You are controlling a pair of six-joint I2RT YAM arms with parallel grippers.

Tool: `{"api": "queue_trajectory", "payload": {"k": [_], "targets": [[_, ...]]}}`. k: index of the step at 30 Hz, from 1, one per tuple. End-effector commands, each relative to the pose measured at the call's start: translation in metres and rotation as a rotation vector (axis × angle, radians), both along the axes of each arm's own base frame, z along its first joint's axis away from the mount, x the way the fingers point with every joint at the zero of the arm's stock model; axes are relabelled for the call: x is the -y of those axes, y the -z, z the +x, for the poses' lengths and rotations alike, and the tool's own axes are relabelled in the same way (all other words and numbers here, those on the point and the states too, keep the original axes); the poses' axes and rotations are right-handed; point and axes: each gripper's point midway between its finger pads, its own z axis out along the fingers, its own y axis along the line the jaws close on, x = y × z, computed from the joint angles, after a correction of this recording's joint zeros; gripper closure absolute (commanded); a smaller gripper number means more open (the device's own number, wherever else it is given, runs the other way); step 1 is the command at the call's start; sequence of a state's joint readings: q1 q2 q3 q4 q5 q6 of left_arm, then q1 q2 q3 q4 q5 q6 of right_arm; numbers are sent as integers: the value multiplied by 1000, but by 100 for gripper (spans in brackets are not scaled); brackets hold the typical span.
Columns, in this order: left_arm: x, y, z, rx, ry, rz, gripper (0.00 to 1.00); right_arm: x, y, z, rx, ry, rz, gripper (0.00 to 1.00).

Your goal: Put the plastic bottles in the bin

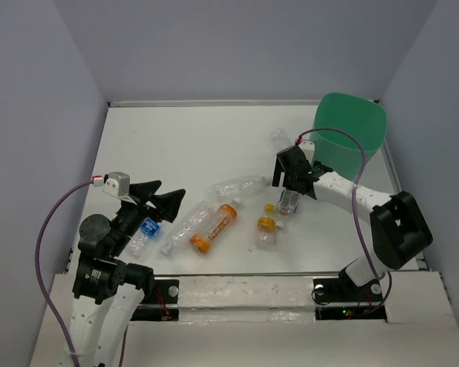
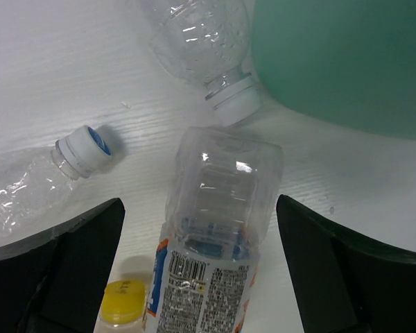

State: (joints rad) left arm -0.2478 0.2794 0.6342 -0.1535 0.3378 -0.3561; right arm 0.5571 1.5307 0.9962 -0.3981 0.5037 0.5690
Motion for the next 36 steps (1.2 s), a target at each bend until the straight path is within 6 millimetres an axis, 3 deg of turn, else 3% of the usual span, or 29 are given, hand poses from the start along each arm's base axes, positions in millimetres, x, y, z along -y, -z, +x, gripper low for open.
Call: {"api": "queue_trajectory", "payload": {"k": [1, 10, 14, 17, 21, 23, 29, 30, 32, 33, 35, 36], "targets": [[5, -6, 2, 31, 30, 5, 1, -5, 12, 18, 30, 37, 86, 5], [6, -5, 3, 25, 35, 9, 1, 8, 30, 18, 23, 95, 50, 13], [6, -5, 3, 27, 34, 10, 1, 8, 22, 17, 44, 96, 64, 36], [7, -5, 3, 26, 35, 8, 1, 6, -4, 14, 105, 70, 65, 45], [7, -4, 4, 21, 36, 8, 1, -4, -59, 3, 212, 13, 54, 50], [7, -4, 4, 23, 35, 9, 1, -21, -88, -9, 257, -44, 49, 51], [8, -4, 4, 22, 39, 7, 1, -33, -196, -29, 469, -151, 85, 53], [7, -4, 4, 21, 38, 5, 1, -31, -230, -32, 537, -164, 128, 53], [8, -4, 4, 20, 40, 6, 1, -25, -278, -31, 668, -155, 149, 53], [8, -4, 4, 21, 40, 6, 1, -8, -299, -30, 730, -125, 67, 54], [8, -5, 3, 24, 40, 5, 1, 14, -360, -30, 892, -27, 53, 54], [7, -4, 3, 23, 39, 6, 1, 35, -377, -30, 925, 22, -86, 57]]}}
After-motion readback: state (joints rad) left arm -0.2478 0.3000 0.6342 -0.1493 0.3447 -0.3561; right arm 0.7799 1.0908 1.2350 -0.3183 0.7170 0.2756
